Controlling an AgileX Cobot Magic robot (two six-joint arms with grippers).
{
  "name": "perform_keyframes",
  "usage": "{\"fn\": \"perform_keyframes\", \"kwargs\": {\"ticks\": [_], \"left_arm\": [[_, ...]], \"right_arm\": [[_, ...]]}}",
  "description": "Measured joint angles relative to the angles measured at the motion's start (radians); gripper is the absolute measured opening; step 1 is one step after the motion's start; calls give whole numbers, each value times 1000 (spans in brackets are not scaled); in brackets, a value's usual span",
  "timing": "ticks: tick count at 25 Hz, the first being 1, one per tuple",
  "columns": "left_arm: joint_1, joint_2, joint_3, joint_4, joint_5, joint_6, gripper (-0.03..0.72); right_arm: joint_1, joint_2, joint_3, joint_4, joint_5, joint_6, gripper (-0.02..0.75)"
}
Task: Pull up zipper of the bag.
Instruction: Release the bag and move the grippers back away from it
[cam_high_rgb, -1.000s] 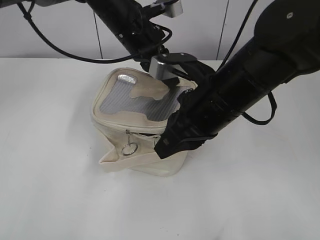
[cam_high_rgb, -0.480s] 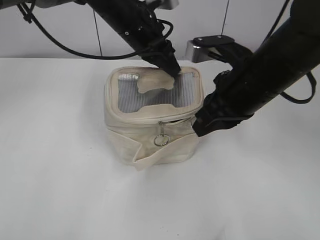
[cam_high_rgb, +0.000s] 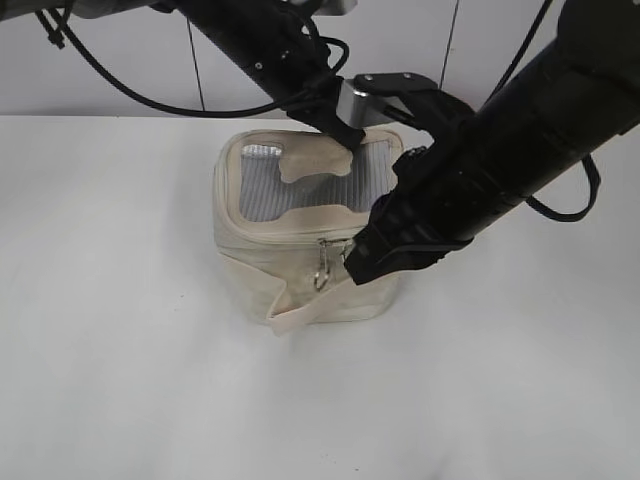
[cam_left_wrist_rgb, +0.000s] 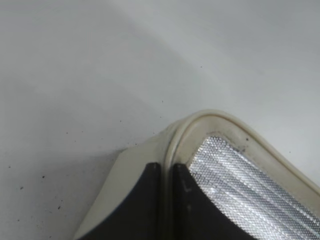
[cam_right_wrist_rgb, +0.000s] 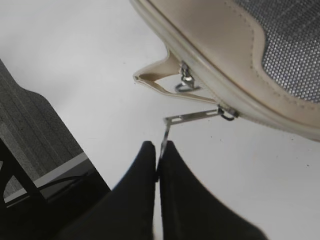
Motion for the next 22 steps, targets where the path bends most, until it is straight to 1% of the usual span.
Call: {"fn": "perform_keyframes", "kwargs": {"ticks": [6, 9, 12, 20, 22], "left_arm": [[0, 0, 0, -1, 0, 0, 38], [0, 0, 0, -1, 2, 0, 38], [0, 0, 0, -3, 7, 0, 38], [0, 0, 0, -5, 11, 0, 38], [0, 0, 0, -5, 11, 0, 38]], "right_arm": [[1, 0, 0, 44, -12, -19, 8], [21, 0, 0, 77, -27, -64, 8], [35, 3, 0, 91, -44, -85, 8], [36, 33, 0, 128, -38, -92, 8], [36, 34, 0, 133, -38, -91, 21]]}}
